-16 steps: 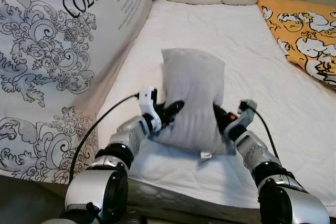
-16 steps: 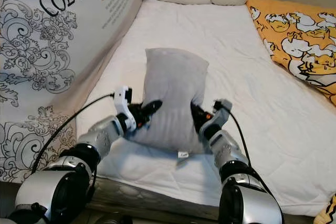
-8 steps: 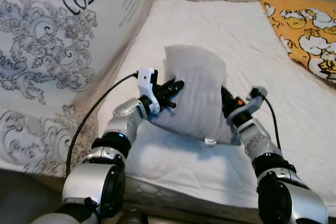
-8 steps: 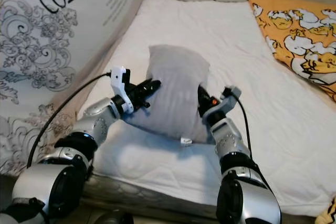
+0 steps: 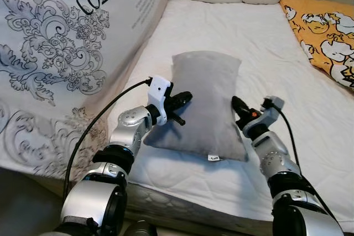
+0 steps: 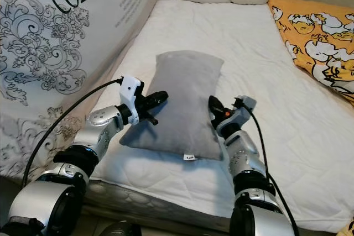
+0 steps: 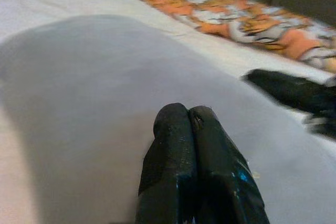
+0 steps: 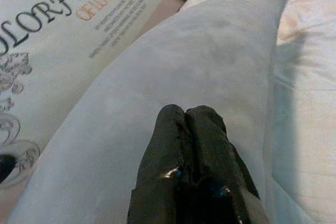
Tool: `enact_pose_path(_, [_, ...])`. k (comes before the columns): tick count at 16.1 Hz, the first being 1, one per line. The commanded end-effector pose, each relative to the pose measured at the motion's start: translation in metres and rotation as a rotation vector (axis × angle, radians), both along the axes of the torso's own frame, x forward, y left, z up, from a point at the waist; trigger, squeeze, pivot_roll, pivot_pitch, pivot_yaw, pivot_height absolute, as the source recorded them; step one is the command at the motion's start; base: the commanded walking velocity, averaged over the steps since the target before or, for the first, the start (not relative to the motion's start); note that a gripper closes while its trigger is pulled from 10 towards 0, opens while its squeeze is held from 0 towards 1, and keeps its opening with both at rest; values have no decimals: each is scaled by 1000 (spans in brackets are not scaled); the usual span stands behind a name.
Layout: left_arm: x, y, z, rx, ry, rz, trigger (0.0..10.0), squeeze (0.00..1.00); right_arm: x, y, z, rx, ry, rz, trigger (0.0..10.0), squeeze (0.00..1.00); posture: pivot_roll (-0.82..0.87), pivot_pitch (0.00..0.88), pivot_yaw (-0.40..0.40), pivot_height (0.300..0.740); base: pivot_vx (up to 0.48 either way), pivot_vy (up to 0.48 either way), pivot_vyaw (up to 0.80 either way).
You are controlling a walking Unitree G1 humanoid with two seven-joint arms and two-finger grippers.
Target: Clean up the room
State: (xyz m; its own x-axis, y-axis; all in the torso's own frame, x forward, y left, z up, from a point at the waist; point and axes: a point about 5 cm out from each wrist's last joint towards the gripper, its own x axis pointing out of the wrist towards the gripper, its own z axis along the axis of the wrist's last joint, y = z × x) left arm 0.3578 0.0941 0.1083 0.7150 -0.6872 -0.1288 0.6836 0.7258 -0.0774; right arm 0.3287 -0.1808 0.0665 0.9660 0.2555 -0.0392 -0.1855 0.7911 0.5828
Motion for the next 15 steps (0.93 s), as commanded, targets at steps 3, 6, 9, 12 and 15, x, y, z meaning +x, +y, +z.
enact_pose_path(3, [10, 20, 1, 15, 16, 189, 10000, 55, -8, -16, -4, -83, 23, -37, 10000, 0, -53, 0, 31, 740, 0, 0, 0])
enact_pose_path(6, [13, 33, -6, -14, 86, 326, 10000, 1000, -10, -19, -6, -104, 37, -52, 10000, 0, -75, 0, 37, 740, 0, 0, 0])
enact_pose_path(9, [14, 42, -12, 9, 124, 425, 10000, 1000, -14, -18, -2, -100, 8, -29, 10000, 0, -102, 0, 46, 740, 0, 0, 0])
enact_pose_path(12, [11, 37, -22, -49, 215, 477, 10000, 1000, -22, 2, 17, 9, -126, 150, 10000, 0, -125, 0, 52, 740, 0, 0, 0])
enact_pose_path(15, [6, 23, -29, -160, 285, 458, 10000, 1000, -30, 21, 17, 14, -140, 287, 10000, 0, -125, 0, 52, 740, 0, 0, 0])
